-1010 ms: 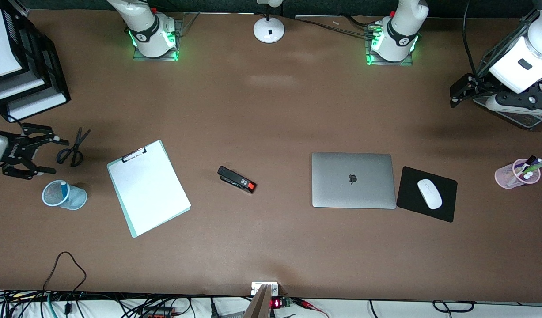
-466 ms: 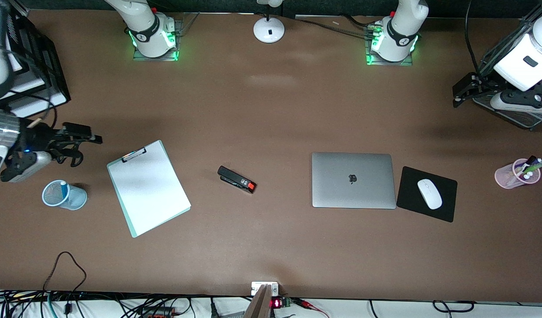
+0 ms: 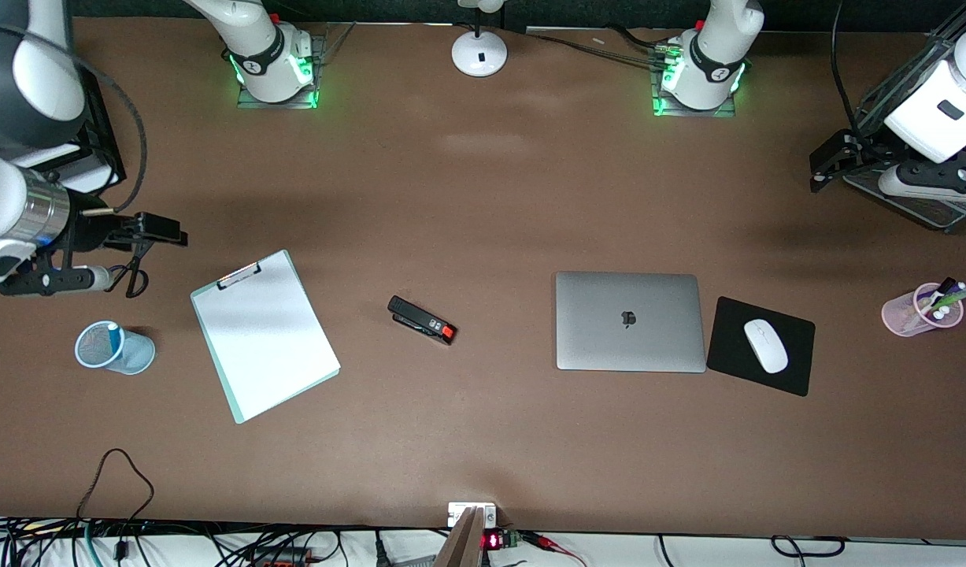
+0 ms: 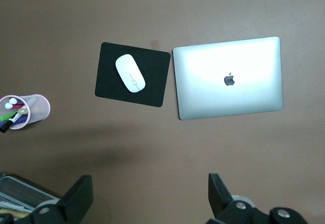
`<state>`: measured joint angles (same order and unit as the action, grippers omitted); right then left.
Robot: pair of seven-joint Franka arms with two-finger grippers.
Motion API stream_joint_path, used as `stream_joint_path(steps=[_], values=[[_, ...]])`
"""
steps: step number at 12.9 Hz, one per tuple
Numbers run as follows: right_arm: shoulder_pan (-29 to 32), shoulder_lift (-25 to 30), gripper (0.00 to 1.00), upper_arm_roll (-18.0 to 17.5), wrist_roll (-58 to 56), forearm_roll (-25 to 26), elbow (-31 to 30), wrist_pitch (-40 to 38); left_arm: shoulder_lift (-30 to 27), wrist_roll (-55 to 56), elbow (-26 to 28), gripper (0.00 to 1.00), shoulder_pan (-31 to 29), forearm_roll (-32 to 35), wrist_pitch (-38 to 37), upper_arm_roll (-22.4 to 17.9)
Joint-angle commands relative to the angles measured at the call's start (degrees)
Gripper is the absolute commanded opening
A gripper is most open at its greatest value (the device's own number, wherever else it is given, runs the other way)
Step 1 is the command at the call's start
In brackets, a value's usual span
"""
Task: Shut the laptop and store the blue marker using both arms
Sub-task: 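Open the right gripper to release the marker and withdraw it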
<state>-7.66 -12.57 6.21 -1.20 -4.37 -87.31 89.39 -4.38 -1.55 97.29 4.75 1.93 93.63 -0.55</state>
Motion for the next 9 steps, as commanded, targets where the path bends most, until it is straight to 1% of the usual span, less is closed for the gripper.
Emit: stream_joint_path(steps=[1, 2, 3, 5, 6, 8, 9], values=[[-1.39, 4.04, 1.00, 0.29, 1.83, 6.72, -1.03, -1.58, -0.45, -0.82, -0.61, 1.00, 0.08, 0.98, -0.55, -0.07], [-1.13, 4.48, 1.00, 0.38, 0.08, 8.22, 0.19, -2.02, -0.37, -0.82, -1.04, 1.00, 0.17, 0.89, -0.55, -0.07], [-0.17, 4.48, 1.00, 0.64, -3.42, 8.41, 1.77, -1.94, -0.11, -0.82, -1.14, 1.00, 0.17, 0.89, -0.55, 0.11], [5.70, 4.48, 1.00, 0.38, -10.81, 7.71, 2.05, -0.97, 0.77, -0.47, -1.49, 1.00, 0.87, 1.50, -0.55, 0.37], [5.90, 4.48, 1.00, 0.38, -10.66, 7.45, 2.05, -0.71, 0.69, -0.47, -1.49, 1.00, 0.87, 1.50, -0.55, 0.46], [5.90, 4.49, 1.00, 0.38, -4.11, 7.45, 1.96, -1.50, 0.69, -0.64, -1.49, 1.00, 0.53, 1.33, -0.55, 0.37], [5.90, 4.66, 1.00, 0.38, -3.89, 7.45, 1.70, -1.58, 0.69, -0.99, -1.49, 1.00, 0.52, 1.33, -0.64, 0.37]])
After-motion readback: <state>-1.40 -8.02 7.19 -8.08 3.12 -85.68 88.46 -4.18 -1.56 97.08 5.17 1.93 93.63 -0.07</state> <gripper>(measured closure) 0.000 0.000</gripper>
